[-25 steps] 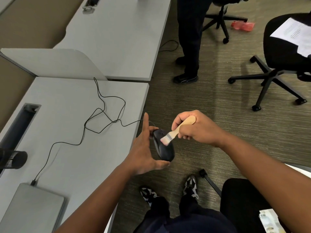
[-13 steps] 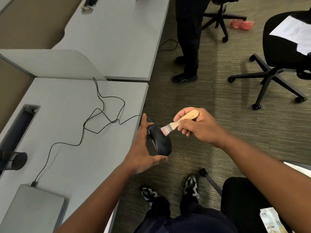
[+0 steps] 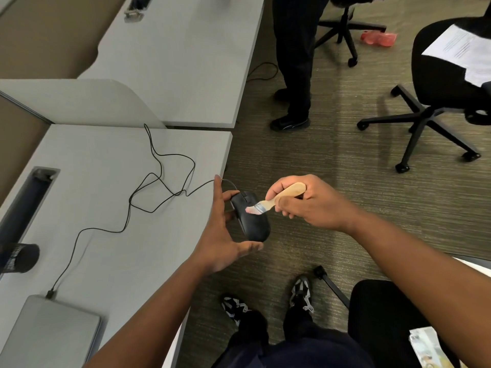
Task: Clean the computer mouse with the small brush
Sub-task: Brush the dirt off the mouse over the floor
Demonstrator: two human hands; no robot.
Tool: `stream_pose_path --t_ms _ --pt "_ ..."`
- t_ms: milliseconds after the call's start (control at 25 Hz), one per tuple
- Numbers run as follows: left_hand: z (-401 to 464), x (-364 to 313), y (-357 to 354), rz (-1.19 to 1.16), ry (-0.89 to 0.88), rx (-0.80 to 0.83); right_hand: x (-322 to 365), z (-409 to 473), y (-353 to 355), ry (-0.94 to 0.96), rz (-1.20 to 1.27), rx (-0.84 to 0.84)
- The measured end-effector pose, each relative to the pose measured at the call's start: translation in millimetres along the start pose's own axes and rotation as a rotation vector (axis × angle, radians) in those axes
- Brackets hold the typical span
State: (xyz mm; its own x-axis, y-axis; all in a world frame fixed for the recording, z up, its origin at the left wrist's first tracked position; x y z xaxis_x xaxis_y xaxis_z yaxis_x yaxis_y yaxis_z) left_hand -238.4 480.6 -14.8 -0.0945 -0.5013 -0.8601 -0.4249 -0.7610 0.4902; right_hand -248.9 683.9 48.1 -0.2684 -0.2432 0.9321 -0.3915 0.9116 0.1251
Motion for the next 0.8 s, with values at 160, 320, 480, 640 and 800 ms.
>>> stream_pose_path --t_ms 160,320,480,640,800 --pt "-1.8 4.6 -2.1 -0.016 0.014 0.022 -0.6 3.6 7.8 -0.025 -0.076 0.034" --pt "0.8 4.6 -2.2 -0.007 -0.010 0.032 2.8 3.0 3.4 0.005 -0.062 0.067" --pt "0.7 7.5 0.6 -0.010 -0.006 0.021 -3.4 3.7 8.9 -0.031 -0.185 0.081" --pt "1.2 7.9 0.1 0.005 -0.015 0.030 1.4 3.5 3.0 0.003 -0.112 0.106" --pt "1.8 8.6 4.8 0.011 -0.001 0.026 -9.6 4.5 9.3 -0.061 -0.161 0.104"
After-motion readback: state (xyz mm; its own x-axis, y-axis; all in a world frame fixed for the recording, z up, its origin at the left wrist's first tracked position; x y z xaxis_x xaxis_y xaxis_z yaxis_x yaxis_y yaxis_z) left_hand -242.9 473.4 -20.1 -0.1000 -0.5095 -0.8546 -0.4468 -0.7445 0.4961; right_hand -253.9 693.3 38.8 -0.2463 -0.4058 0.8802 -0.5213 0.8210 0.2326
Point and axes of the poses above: each hand's wrist, its own z-axis towards the middle knuckle, its own y-axis out of the back of the hand, x = y × z, the point moved 9 cm from there along z, towards the middle knuckle, and after that the axes turned 9 degrees about -y, right-handed, at the moved point
